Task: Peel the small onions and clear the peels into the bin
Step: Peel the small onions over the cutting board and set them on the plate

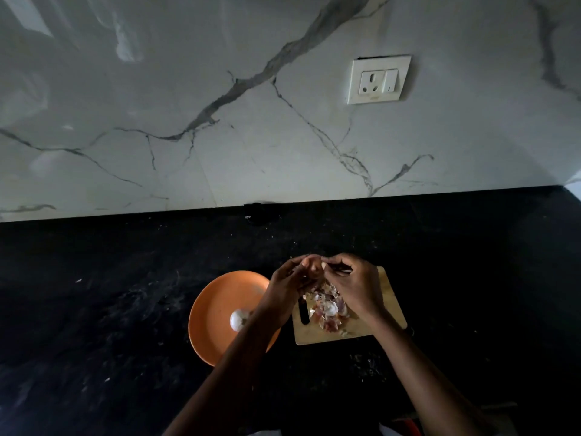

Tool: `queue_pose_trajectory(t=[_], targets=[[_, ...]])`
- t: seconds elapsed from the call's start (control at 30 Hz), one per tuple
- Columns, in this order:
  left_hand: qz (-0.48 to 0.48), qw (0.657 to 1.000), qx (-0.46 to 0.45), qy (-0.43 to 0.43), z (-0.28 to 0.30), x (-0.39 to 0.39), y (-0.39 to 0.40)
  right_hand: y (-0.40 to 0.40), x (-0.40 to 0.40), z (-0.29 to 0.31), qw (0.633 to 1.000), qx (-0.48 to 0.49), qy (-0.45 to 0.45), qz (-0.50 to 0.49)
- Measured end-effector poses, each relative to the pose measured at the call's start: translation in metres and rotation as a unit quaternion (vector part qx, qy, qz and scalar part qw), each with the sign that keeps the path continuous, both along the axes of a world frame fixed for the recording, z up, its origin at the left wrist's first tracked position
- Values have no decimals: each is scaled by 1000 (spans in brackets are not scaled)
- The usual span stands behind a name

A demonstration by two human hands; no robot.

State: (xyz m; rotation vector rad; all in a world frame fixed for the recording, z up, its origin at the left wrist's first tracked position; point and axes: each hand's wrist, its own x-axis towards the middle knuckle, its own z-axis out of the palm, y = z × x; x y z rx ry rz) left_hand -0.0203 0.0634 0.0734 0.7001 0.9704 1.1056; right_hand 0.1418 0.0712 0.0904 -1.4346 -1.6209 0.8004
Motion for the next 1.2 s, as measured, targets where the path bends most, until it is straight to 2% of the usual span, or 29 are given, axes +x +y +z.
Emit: queue_pose_trajectory(t=[0.13, 0.23, 0.5, 0.63, 0.83, 1.0, 1.2], targets=[[3, 1000, -12, 3, 1, -1, 1, 7, 7, 3, 997, -21, 21, 76], [17, 999, 0, 28, 5, 1, 2, 10, 11, 10, 989, -25, -24, 141], [-62, 996, 67, 10, 17, 0, -2, 11, 14, 14, 996, 23, -24, 77], [-21, 998, 42, -32, 17, 2, -2, 13, 16, 18, 993, 58, -39, 90], [22, 998, 32, -40, 11, 6, -2, 20, 19, 21, 976, 140, -129, 110], [22, 998, 38, -41, 5, 6, -3, 18, 18, 21, 971, 149, -140, 121], [7, 999, 49, 0, 8, -1, -1, 13, 14, 20, 967, 150, -171, 119]])
